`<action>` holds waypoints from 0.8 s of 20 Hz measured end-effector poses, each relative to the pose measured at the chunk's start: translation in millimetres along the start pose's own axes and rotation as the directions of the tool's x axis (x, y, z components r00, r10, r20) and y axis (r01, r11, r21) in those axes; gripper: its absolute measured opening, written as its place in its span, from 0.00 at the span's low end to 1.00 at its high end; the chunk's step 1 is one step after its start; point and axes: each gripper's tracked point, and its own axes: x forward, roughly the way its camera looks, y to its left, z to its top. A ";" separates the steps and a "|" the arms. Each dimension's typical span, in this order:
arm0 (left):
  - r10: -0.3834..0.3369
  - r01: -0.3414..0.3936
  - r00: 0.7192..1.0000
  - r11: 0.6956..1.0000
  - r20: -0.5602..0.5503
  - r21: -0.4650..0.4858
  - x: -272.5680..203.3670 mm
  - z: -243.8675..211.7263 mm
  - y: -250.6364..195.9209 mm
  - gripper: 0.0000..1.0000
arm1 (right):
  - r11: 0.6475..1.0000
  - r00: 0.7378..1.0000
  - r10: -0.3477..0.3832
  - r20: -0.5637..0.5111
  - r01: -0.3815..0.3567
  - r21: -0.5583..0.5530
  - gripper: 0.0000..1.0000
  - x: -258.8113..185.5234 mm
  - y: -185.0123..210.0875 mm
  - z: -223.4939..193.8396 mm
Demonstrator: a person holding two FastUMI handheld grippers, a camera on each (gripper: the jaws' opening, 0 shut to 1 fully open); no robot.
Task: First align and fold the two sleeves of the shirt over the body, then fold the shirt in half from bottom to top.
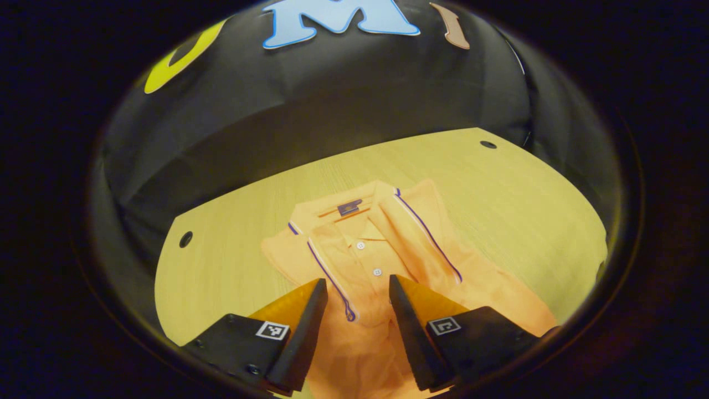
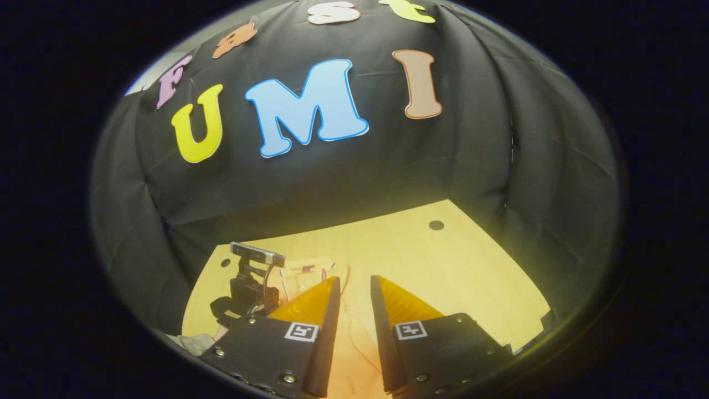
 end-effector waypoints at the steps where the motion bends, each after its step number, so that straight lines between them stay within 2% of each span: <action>1: 0.003 -0.003 1.000 1.000 0.002 -0.006 -6.0 0.4 3.2 0.85 | 1.000 1.000 0.002 -0.006 -0.002 -0.005 0.36 1.9 -0.1 -3.7; 4: 0.001 -0.001 1.000 0.999 -0.002 -0.046 -26.3 -4.4 9.2 0.86 | 0.999 0.999 0.017 -0.049 -0.018 -0.027 0.36 7.1 2.5 -21.2; 8: -0.008 0.001 0.998 0.992 -0.057 -0.130 -60.4 -38.0 14.7 0.86 | 0.995 0.985 0.040 -0.171 -0.055 -0.085 0.36 13.6 7.3 -64.9; 9: -0.001 -0.009 0.997 0.991 -0.072 -0.136 -69.4 -49.2 17.9 0.80 | 0.993 0.979 0.050 -0.199 -0.070 -0.093 0.36 14.4 9.7 -77.2; 10: 0.008 -0.020 0.996 0.990 -0.088 -0.139 -77.6 -60.6 21.0 0.81 | 0.991 0.971 0.061 -0.230 -0.085 -0.099 0.36 14.4 12.0 -88.8; 13: 0.020 -0.041 0.991 0.987 -0.134 -0.158 -103.1 -93.7 25.7 0.80 | 0.986 0.940 0.088 -0.330 -0.129 -0.105 0.36 15.0 16.7 -127.8; 16: 0.023 -0.057 0.982 0.983 -0.186 -0.177 -127.8 -124.0 25.0 0.80 | 0.981 0.884 0.111 -0.454 -0.171 -0.093 0.36 13.2 19.2 -171.3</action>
